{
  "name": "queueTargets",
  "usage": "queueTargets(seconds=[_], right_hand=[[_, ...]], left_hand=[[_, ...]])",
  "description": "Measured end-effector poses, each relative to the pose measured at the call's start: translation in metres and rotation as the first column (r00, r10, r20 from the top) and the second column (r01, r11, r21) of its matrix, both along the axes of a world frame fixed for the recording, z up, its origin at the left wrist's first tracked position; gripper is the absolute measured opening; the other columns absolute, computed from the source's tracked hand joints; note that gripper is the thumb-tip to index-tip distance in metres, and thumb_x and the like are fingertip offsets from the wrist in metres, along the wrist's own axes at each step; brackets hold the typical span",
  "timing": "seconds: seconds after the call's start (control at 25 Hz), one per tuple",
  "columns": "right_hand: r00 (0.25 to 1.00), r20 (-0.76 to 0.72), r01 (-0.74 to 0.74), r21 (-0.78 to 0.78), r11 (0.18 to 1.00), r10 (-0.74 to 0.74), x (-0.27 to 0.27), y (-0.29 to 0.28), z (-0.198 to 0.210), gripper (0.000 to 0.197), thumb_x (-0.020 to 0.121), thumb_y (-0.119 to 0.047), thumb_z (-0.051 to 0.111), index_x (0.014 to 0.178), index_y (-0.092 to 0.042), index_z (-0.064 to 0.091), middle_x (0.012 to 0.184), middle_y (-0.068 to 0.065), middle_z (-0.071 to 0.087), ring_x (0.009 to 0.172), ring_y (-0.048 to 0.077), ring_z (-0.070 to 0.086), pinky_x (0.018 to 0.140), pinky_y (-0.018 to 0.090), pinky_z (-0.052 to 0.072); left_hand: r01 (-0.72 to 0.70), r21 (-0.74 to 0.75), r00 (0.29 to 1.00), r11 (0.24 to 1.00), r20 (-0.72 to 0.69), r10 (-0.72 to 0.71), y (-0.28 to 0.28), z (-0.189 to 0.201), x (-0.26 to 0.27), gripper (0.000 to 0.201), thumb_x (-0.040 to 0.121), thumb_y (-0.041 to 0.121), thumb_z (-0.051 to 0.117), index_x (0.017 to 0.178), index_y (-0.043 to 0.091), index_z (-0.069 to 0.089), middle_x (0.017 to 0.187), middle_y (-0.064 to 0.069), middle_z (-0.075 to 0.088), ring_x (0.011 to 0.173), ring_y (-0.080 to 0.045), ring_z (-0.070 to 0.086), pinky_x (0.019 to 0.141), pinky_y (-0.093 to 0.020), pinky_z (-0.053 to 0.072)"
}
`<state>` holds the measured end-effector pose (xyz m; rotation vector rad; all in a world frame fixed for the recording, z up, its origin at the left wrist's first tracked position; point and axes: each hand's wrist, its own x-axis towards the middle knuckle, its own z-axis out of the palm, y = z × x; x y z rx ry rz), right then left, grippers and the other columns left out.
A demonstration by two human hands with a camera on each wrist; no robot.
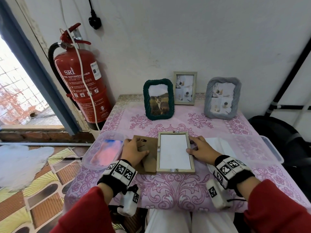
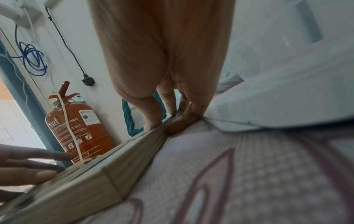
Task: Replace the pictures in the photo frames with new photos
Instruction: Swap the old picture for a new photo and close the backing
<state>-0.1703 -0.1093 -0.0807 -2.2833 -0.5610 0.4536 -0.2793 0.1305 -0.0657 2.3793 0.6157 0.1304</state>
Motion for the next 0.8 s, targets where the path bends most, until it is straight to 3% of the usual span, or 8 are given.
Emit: queueTargets(seconds=[0.12,0.2,0.32,0.4,0.56,0.68,0.8], right_hand=[[1.000,0.002,0.008,0.004,1.000,-0.008,-0.001,0.000,0.001,0.060,0.091,-0.014,0.058,0.144,-0.014,0.031,0.124,0.017,0.035,0.104,0.023,0.050,0.082,0.006,0.031],[1.000,0.004,0.009,0.007,1.000,-0.009,-0.001,-0.001,0.001,0.060,0.090,-0.015,0.059,0.143,-0.014,0.031,0.120,0.014,0.036,0.109,0.026,0.051,0.084,0.008,0.032],[1.000,0.004,0.005,0.014,1.000,-0.005,-0.002,-0.001,0.002,0.058,0.090,-0.015,0.059,0.142,-0.013,0.033,0.109,0.007,0.031,0.098,0.022,0.050,0.085,0.009,0.033],[1.000,0.000,0.003,0.021,1.000,-0.003,-0.003,-0.002,0.001,0.057,0.090,-0.014,0.059,0.142,-0.012,0.035,0.108,0.006,0.031,0.094,0.019,0.047,0.086,0.010,0.034],[1.000,0.006,-0.004,0.035,0.999,0.004,-0.003,-0.002,0.002,0.058,0.090,-0.013,0.059,0.142,-0.013,0.034,0.107,0.007,0.030,0.097,0.016,0.043,0.083,0.008,0.033],[1.000,0.006,-0.005,0.041,0.999,0.005,-0.004,-0.002,0.002,0.058,0.090,-0.013,0.059,0.142,-0.012,0.035,0.107,0.007,0.030,0.098,0.015,0.042,0.083,0.007,0.033],[1.000,0.007,-0.004,0.038,0.999,0.004,-0.003,-0.002,0.001,0.058,0.090,-0.014,0.059,0.142,-0.012,0.035,0.108,0.006,0.030,0.098,0.015,0.043,0.086,0.009,0.034]], left_hand=[[-0.034,0.011,0.994,0.999,0.108,0.033,0.004,0.011,0.002,0.059,0.083,0.010,0.065,0.136,0.007,0.041,0.131,-0.016,0.042,0.117,-0.030,0.050,0.105,-0.035,0.038],[-0.069,-0.085,0.976,0.994,0.203,0.085,0.009,0.019,0.005,0.056,0.083,0.003,0.064,0.135,0.003,0.043,0.127,-0.017,0.050,0.108,-0.028,0.057,0.096,-0.036,0.046],[-0.032,-0.191,0.976,0.981,0.207,0.072,0.012,0.028,0.009,0.042,0.081,0.005,0.067,0.123,0.002,0.058,0.101,-0.014,0.066,0.084,-0.020,0.063,0.074,-0.025,0.049],[0.004,-0.231,0.984,0.973,0.176,0.038,0.012,0.032,0.011,0.035,0.081,0.007,0.068,0.116,0.008,0.063,0.082,-0.010,0.066,0.073,-0.018,0.061,0.068,-0.023,0.048],[0.037,-0.233,0.982,0.972,0.189,0.008,0.010,0.038,0.014,0.036,0.081,0.009,0.069,0.116,0.012,0.063,0.070,-0.006,0.062,0.074,-0.021,0.060,0.070,-0.028,0.049],[0.010,-0.173,0.953,0.985,0.301,0.043,0.010,0.045,0.017,0.037,0.080,0.008,0.069,0.116,0.010,0.063,0.075,-0.010,0.063,0.077,-0.024,0.061,0.076,-0.035,0.053],[0.022,-0.283,0.916,0.959,0.391,0.094,0.010,0.051,0.020,0.040,0.080,0.006,0.070,0.118,0.006,0.061,0.081,-0.015,0.064,0.079,-0.029,0.064,0.078,-0.043,0.055]])
